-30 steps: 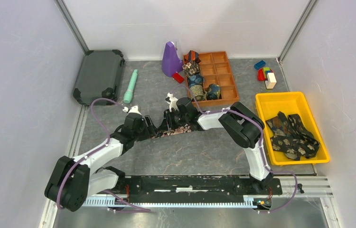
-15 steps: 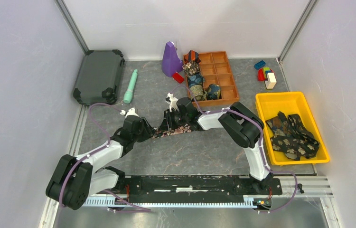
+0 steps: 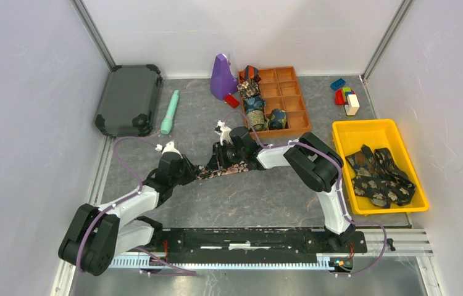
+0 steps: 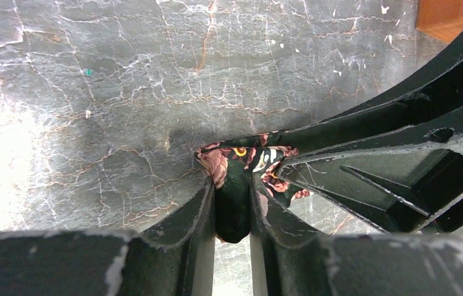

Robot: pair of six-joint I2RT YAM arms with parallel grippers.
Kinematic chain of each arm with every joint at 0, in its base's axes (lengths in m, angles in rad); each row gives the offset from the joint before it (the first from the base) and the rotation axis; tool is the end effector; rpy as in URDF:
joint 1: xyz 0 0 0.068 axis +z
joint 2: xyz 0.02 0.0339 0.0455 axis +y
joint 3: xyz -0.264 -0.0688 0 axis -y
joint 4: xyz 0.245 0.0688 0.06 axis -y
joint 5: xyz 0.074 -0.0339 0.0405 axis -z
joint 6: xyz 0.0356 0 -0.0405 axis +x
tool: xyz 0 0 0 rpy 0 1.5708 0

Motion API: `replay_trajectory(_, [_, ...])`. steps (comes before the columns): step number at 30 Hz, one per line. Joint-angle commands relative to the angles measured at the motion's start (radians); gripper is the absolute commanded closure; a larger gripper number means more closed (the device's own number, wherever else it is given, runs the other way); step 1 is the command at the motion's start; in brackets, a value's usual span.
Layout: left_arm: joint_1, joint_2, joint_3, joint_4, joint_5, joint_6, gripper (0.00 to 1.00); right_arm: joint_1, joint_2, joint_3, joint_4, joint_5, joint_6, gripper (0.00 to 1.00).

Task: Roll the ties
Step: Roll the tie at the center of the board.

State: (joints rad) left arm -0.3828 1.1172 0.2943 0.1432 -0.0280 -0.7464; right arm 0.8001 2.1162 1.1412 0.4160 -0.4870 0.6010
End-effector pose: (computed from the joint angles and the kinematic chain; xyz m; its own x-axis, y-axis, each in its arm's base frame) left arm 0.1860 -0.0738 0.1431 -0.6679 -0.4628 -0.5829 -0.1366 0.8461 -0.5152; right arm 0.2900 0.3226 0.1142 -0.8195 -0.1266 -0.5589 -0.5420 0.4882 0.6841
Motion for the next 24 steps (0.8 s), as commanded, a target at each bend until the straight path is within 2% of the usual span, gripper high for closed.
replay_trajectory(1, [0.004, -0.01, 0.027, -0.043, -0.021, 0.019, 0.77, 0.002, 0.023, -0.011, -0.094, 0.037, -0.032, 0.65])
replay_trajectory(10, [0.0, 0.0, 0.08, -0.126, -0.049, 0.039, 0.82, -0.005, -0.093, 0.022, -0.171, 0.068, -0.088, 0.54])
replay_trajectory(24, [-0.008, -0.005, 0.094, -0.139, -0.03, 0.067, 0.83, -0.034, -0.187, -0.244, -0.008, 0.101, -0.056, 0.61])
